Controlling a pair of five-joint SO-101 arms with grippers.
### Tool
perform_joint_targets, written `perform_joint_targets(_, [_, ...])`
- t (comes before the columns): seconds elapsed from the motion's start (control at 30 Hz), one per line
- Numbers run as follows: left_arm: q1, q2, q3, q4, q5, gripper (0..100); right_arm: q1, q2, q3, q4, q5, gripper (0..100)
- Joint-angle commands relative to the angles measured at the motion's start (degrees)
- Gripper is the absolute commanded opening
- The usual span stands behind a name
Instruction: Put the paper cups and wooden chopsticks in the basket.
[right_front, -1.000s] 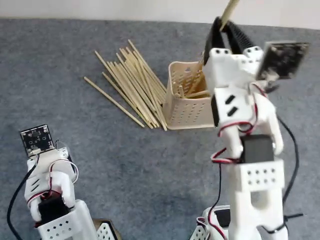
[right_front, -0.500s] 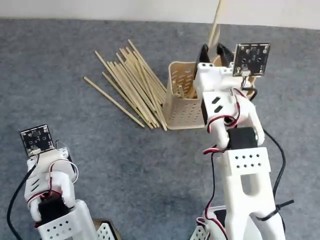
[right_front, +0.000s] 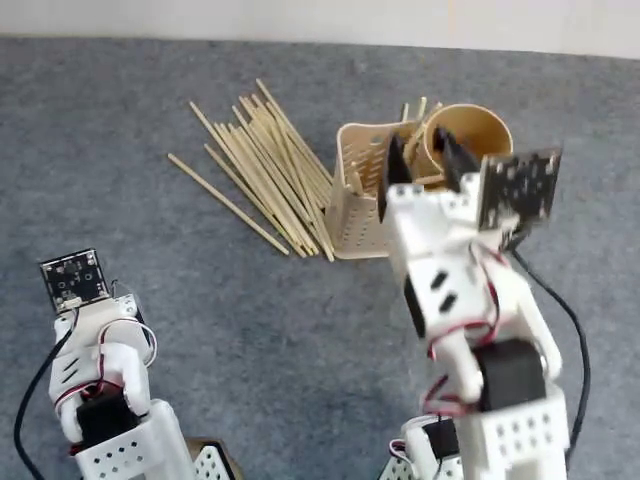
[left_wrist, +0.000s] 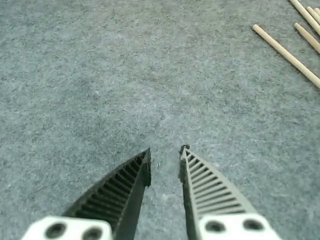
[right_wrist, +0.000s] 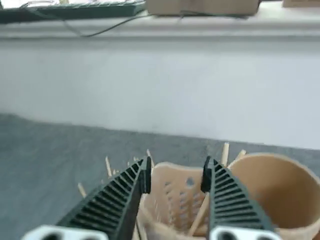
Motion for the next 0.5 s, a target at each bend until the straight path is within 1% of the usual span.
perform_joint_targets(0.0, [1.3, -0.7, -0.4, -1.1, -0.1, 11, -2.7, -4.4, -0.4, 7.2, 0.0, 10.6])
perform_joint_targets(0.13, [1.3, -0.7, -0.6, -1.1, -0.1, 11, -6.5, -5.2, 3.4, 13.0, 0.9, 1.5])
perform_joint_targets(0.27, [1.3, -0.6, -2.4, -0.7, -0.1, 12, -7.0, -5.4, 14.3, 13.1, 3.6, 0.5])
perform_joint_targets(0.4, [1.4, -0.5, -6.4, -0.6, -0.1, 12, -6.7, -5.5, 28.6, 3.9, 3.6, 0.5])
perform_joint_targets(0.47, [3.6, -0.4, -7.5, -0.1, -0.2, 12, -6.7, -5.5, 34.9, -0.7, 3.6, 0.5])
